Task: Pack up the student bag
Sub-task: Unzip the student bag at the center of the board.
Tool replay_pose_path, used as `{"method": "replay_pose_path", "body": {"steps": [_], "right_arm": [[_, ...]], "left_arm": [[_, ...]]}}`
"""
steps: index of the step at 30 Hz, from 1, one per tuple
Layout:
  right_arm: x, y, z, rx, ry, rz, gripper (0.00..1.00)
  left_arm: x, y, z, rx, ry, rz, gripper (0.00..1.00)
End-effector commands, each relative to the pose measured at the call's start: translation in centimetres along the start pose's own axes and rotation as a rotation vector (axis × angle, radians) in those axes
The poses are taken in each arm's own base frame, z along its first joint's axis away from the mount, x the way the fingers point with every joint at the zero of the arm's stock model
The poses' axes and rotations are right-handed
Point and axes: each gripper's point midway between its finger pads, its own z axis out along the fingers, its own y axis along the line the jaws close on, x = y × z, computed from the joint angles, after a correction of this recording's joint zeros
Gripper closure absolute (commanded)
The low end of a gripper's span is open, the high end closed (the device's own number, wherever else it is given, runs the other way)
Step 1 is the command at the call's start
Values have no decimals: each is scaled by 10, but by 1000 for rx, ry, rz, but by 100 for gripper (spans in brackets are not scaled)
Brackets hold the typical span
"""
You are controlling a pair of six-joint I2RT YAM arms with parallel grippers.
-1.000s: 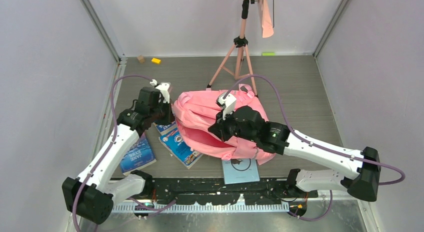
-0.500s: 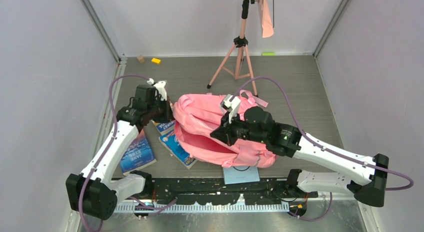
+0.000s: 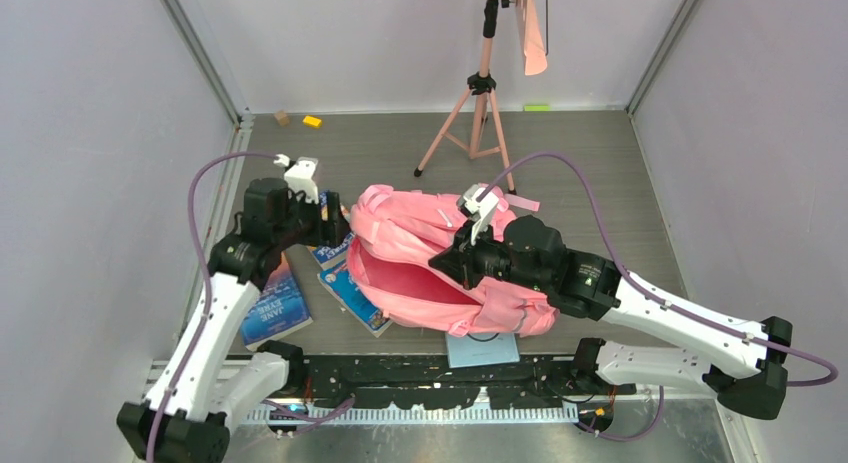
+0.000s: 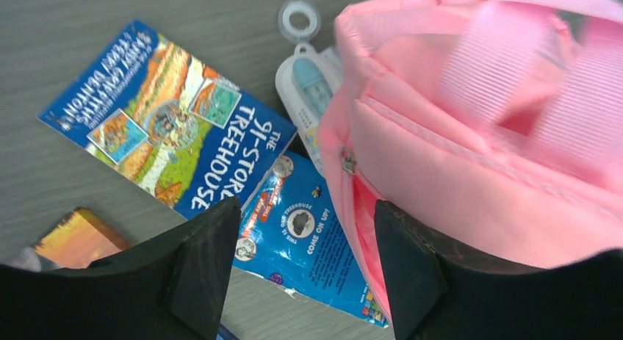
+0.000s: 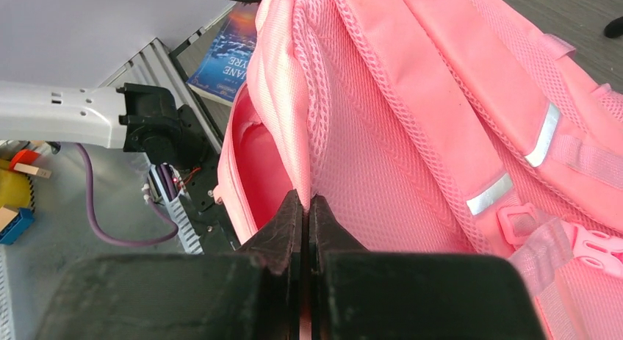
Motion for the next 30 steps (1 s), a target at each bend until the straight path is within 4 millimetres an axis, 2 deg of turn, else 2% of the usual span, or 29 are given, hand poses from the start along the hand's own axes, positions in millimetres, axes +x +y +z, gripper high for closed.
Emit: {"method": "replay_pose_path", "body": {"steps": [1, 4, 7, 10, 13, 17, 20, 22, 24, 27, 30], "right_arm": [[-55, 7, -12, 2, -205, 0, 100], [-55, 6, -10, 8, -202, -5, 100], [-54, 6, -8, 10, -195, -7, 100], [-55, 7, -7, 4, -195, -6, 100], [-56, 9, -7, -6, -198, -3, 100], [-58, 13, -9, -22, -203, 1, 100], [-58, 15, -10, -32, -202, 0, 100], [-57, 16, -10, -41, -196, -2, 100], [-56, 17, -10, -47, -188, -4, 99], [-56, 18, -9, -47, -178, -7, 100], [-54, 18, -10, -48, -164, -14, 100]], "left_arm": [[-26, -18, -30, 56, -185, 166, 28], [-25, -50, -52, 193, -253, 296, 24], [-15, -75, -69, 306, -283, 476, 18], [-10, -79, -75, 314, -280, 551, 18], [-5, -81, -71, 309, -257, 614, 18], [0, -90, -56, 318, -223, 699, 11], [-10, -90, -47, 251, -250, 749, 1], [-22, -89, -44, 206, -315, 764, 0], [-30, -98, -44, 223, -382, 766, 0], [-33, -109, -39, 265, -406, 775, 0], [-32, -111, -30, 268, -378, 786, 0]]}}
